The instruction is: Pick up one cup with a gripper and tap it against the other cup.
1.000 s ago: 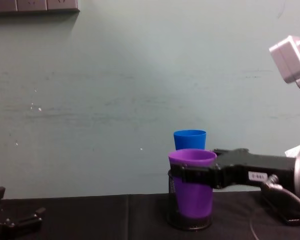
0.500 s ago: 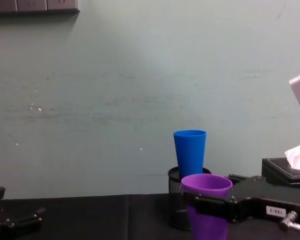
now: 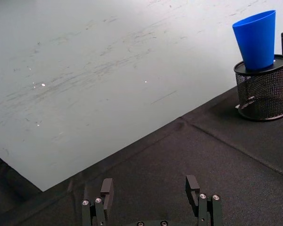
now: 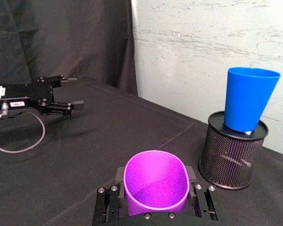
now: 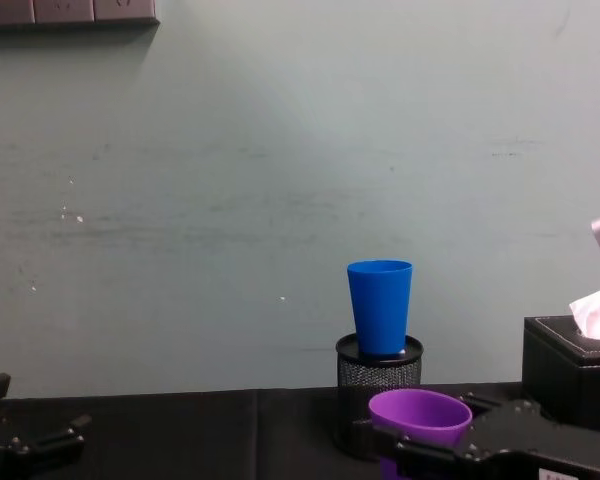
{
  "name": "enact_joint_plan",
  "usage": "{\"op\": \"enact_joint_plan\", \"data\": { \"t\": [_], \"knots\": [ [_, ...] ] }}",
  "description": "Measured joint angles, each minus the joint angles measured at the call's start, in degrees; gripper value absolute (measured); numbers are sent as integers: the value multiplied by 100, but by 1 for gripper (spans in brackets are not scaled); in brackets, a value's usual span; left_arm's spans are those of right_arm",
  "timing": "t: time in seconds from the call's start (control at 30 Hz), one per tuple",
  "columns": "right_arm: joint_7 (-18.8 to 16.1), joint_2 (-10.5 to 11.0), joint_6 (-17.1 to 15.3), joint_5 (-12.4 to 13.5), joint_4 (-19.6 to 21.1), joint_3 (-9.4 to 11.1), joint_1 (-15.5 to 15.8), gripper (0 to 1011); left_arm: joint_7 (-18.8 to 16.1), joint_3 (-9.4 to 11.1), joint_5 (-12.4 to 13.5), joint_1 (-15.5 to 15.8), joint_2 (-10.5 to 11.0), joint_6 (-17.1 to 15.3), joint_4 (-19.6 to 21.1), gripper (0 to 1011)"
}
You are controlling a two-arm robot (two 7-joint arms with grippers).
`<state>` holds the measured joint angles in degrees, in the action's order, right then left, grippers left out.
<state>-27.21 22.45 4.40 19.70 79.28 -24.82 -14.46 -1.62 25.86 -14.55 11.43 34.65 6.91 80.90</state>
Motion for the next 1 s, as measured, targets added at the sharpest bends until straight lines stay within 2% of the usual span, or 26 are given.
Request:
{"op": "enact_joint_plan", "data": {
  "t": [1.0],
  "knots": [
    [-109, -189, 305, -136, -418, 119, 128, 728, 0, 0, 0, 0, 0, 0, 0, 1005]
  ]
}}
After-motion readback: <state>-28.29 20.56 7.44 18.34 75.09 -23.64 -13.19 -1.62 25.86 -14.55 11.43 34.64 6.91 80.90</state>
